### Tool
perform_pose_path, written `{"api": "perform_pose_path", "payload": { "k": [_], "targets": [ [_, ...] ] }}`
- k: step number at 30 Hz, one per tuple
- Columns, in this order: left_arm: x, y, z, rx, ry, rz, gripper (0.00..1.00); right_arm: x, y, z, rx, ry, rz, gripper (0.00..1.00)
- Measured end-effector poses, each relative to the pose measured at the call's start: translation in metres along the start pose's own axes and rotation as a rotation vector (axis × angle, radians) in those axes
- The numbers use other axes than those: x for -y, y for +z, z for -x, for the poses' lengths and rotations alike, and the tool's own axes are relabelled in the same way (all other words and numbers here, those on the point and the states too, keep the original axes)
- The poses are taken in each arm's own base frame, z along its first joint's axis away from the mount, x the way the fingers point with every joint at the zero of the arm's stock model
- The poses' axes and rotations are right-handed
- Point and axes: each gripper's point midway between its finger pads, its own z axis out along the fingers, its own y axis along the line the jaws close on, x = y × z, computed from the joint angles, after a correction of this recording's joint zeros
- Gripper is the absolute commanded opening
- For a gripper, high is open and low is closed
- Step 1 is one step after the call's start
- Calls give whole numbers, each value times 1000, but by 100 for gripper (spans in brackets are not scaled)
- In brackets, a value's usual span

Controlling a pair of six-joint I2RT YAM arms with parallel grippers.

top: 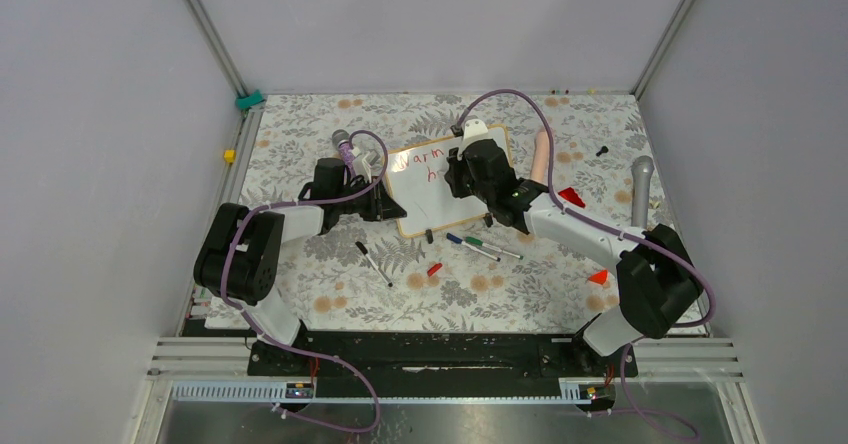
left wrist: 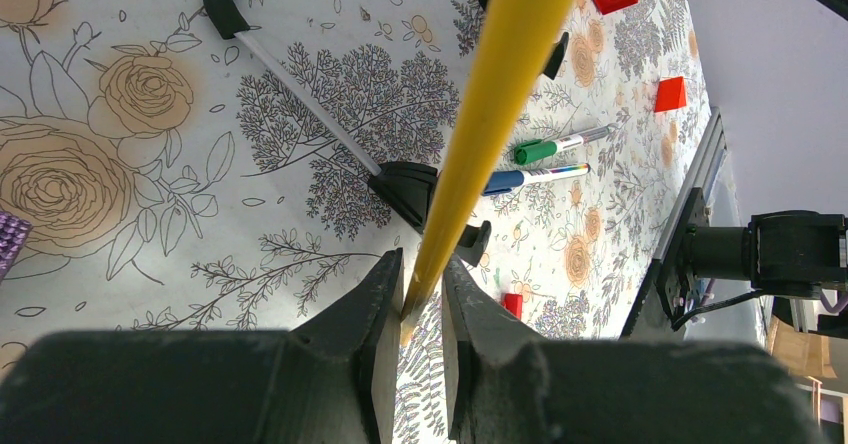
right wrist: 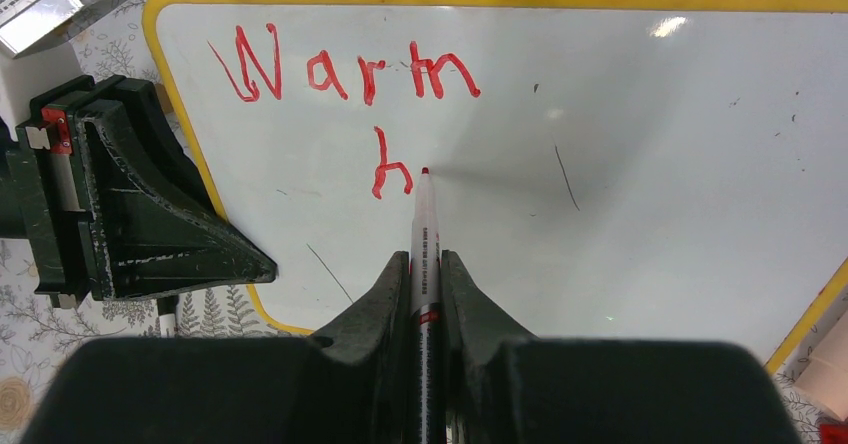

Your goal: Write a sentence on the whiteboard

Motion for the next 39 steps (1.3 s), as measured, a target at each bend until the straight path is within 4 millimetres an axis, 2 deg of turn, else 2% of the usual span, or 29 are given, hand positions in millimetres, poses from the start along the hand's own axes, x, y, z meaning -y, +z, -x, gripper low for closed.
{"api": "perform_pose_path", "payload": {
  "k": [39],
  "targets": [
    [0, 0, 0, 0, 1, 2, 0, 10, 2, 11, -1, 12, -26, 0]
  ]
}}
